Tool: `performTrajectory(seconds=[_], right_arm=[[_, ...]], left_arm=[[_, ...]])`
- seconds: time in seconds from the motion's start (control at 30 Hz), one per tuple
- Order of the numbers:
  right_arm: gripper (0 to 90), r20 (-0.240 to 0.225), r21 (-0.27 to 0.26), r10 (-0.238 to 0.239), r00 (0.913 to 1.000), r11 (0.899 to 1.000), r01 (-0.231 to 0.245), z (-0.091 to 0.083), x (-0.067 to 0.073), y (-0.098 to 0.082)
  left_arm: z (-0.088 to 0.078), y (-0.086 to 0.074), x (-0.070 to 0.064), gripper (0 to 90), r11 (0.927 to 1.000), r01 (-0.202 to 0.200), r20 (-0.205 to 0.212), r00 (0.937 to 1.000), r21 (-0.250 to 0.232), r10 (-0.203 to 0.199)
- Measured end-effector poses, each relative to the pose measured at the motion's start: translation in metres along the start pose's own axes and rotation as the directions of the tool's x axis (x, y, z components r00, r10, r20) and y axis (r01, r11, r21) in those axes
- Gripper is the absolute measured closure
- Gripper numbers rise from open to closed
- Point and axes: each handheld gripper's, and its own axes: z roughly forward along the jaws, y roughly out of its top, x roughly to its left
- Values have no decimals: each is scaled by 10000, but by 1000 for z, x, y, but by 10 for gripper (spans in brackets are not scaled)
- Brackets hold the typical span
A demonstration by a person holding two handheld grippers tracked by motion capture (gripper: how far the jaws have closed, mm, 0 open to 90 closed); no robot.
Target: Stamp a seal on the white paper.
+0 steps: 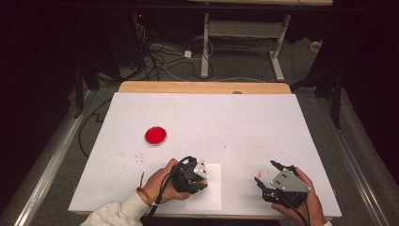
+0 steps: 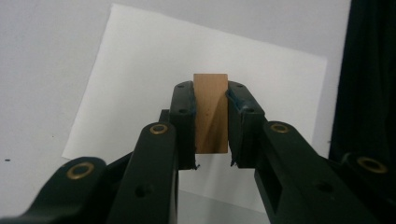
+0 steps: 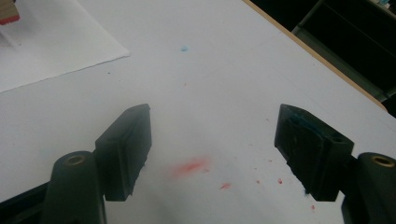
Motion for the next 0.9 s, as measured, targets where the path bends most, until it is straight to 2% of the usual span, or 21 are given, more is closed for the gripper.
performTrajectory(seconds=[0.3,0.33,0.6,0.73,0.9], right_arm=[[280,-36,-15,23,10000,10000,-23,0,1,0],[281,-31,-6,23,10000,10000,-23,0,1,0],[282,-42,5,-31,10000,10000,31,0,1,0],[281,-91,-7,-57,9999,10000,57,1,2,1],[282,-105,-4,-66,9999,10000,66,1,2,1]], left_arm=[[3,-1,2,701,9999,150,-18,9999,37,-150],[3,0,2,732,9999,89,2,10000,70,-89],[4,2,-1,740,9997,-30,-181,9998,236,34],[5,1,2,740,9996,138,-16,9999,231,-138],[6,2,2,740,9995,137,-20,9999,278,-137]])
